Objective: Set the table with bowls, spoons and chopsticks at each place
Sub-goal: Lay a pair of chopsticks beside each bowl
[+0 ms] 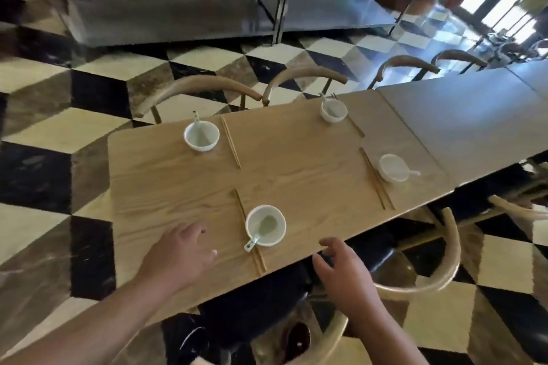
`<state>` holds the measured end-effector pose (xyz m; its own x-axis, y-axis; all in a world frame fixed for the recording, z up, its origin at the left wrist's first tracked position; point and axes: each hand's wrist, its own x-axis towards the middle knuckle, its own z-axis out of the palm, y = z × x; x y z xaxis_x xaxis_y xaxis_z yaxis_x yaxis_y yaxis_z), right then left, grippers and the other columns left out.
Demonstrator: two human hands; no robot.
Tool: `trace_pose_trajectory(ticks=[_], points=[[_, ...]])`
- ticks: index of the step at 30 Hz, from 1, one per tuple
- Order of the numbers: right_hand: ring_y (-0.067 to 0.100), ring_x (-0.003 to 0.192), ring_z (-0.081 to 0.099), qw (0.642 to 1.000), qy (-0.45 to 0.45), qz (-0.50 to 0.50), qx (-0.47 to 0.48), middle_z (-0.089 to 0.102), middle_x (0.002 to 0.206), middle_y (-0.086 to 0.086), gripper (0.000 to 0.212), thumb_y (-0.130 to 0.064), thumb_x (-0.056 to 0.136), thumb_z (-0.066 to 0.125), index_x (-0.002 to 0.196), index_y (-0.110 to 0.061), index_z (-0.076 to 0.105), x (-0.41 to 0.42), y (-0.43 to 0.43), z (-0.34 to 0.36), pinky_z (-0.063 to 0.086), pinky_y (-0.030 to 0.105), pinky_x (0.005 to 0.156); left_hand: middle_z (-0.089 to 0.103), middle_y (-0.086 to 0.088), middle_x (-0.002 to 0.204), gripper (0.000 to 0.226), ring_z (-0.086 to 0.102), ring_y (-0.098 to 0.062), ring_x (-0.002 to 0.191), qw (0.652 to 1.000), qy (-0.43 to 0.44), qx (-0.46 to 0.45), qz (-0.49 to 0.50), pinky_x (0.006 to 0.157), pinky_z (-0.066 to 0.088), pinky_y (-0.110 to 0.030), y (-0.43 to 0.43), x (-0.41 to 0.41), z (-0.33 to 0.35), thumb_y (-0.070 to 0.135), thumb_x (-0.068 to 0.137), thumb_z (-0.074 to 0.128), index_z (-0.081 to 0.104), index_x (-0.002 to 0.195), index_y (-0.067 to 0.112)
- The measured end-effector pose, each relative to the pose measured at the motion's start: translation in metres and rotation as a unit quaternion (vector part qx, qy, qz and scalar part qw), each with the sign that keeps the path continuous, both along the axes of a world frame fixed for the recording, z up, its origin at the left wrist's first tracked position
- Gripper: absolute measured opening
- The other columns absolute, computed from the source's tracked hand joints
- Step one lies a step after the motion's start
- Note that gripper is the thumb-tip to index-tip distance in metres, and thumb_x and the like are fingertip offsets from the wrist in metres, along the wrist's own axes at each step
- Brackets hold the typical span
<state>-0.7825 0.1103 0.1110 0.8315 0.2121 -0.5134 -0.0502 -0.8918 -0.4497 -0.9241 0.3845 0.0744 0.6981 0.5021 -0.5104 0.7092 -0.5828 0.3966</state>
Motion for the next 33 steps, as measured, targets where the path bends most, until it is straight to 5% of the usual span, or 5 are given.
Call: trace_pose_trajectory(ticks=[3, 7, 15, 23, 33], points=[[0.005, 0.089, 0.070, 0.999, 0.031, -0.005, 0.044, 0.069, 0.111, -0.013, 0.028, -0.041, 0.100, 0.061, 0.128, -0.037, 0.061, 0.041, -0.003, -0.037, 0.061, 0.033, 0.082, 0.053, 0.005, 0.151, 0.061, 0.049, -0.019, 0.137, 0.998, 0.022, 0.024, 0.054, 0.106, 0.046, -0.037, -0.018, 0.004, -0.017, 0.059, 0.093, 0.063, 0.053, 0.146, 0.031], [0.000, 0.073, 0.062, 0.994, 0.082, 0.061, 0.029, 0.066, 0.100, -0.016, 0.023, -0.033, 0.106, 0.053, 0.128, -0.031, 0.057, 0.083, -0.003, -0.072, 0.039, 0.017, 0.052, 0.053, 0.007, 0.148, 0.054, 0.050, -0.018, 0.136, 0.988, 0.049, 0.045, 0.136, 0.100, 0.046, -0.036, -0.053, 0.016, -0.035, 0.057, 0.095, 0.063, 0.055, 0.143, 0.032], [0.025, 0.079, 0.074, 0.979, 0.125, 0.148, 0.053, 0.075, 0.092, 0.006, 0.041, -0.040, 0.101, 0.057, 0.142, -0.031, 0.054, 0.129, 0.046, -0.135, 0.061, 0.044, 0.077, 0.062, 0.011, 0.122, 0.044, 0.065, -0.011, 0.096, 0.967, 0.042, -0.026, 0.250, 0.079, 0.054, -0.033, -0.093, 0.050, -0.096, 0.055, 0.089, 0.071, 0.062, 0.127, 0.034], [0.016, 0.063, 0.075, 0.961, 0.124, 0.246, 0.003, 0.078, 0.084, -0.001, 0.048, -0.030, 0.097, 0.059, 0.143, -0.040, 0.051, 0.141, 0.091, -0.173, 0.065, 0.039, 0.068, 0.063, 0.013, 0.086, 0.044, 0.061, -0.003, 0.072, 0.961, -0.003, -0.059, 0.271, 0.054, 0.041, -0.026, -0.096, 0.076, -0.154, 0.066, 0.081, 0.076, 0.058, 0.102, 0.032], [0.018, 0.067, 0.073, 0.956, 0.081, 0.280, 0.005, 0.074, 0.080, -0.002, 0.042, -0.023, 0.098, 0.055, 0.137, -0.039, 0.061, 0.161, 0.097, -0.181, 0.063, 0.046, 0.076, 0.065, 0.012, 0.103, 0.044, 0.065, -0.012, 0.084, 0.960, -0.018, -0.021, 0.278, 0.069, 0.055, -0.033, -0.094, 0.090, -0.169, 0.048, 0.082, 0.082, 0.059, 0.115, 0.031]])
